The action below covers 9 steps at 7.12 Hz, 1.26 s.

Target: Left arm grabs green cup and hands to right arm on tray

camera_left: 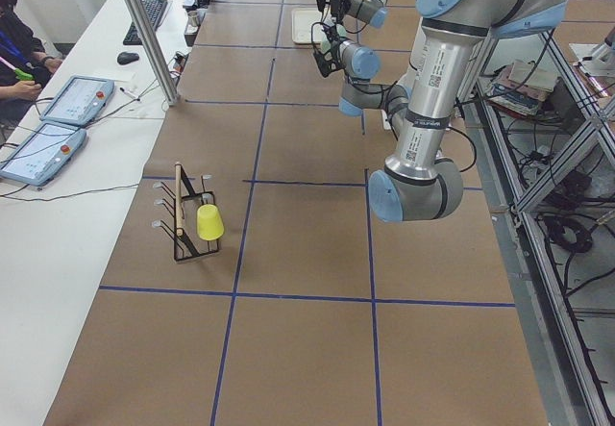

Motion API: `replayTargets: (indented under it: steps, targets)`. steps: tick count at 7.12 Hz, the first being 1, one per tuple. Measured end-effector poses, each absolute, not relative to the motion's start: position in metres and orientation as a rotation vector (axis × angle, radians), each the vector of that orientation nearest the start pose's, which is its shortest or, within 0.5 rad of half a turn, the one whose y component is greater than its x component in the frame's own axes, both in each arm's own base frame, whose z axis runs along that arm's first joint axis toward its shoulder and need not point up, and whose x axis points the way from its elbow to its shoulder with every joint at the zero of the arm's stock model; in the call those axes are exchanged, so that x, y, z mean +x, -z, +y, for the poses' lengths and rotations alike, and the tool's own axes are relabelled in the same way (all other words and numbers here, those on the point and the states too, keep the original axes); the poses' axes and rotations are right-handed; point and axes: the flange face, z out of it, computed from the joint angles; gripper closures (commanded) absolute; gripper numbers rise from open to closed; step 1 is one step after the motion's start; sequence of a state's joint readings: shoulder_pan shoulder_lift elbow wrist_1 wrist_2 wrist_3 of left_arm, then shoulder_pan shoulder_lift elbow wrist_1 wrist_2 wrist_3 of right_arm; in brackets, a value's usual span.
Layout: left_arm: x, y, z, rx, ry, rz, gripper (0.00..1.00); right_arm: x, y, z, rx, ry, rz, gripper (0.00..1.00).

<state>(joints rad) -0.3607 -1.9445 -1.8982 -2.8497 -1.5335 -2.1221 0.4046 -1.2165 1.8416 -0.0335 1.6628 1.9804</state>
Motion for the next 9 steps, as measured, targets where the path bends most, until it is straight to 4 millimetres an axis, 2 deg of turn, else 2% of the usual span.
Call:
replayTargets:
  steps: [5, 7, 9]
  targets:
    - [0.421, -0.177, -0.316, -0.145, 0.637, 2.02, 0.0, -0.401, -0.194, -0.305, -0.064, -0.359, -2.19, 1.0]
    - [0.413, -0.181, -0.333, -0.106, 0.662, 2.017, 0.0, -0.398, -0.196, -0.304, -0.067, -0.358, -2.191, 1.0]
    - [0.406, -0.197, -0.366, -0.038, 0.717, 1.984, 0.0, -0.395, -0.205, -0.303, -0.067, -0.36, -2.17, 1.0]
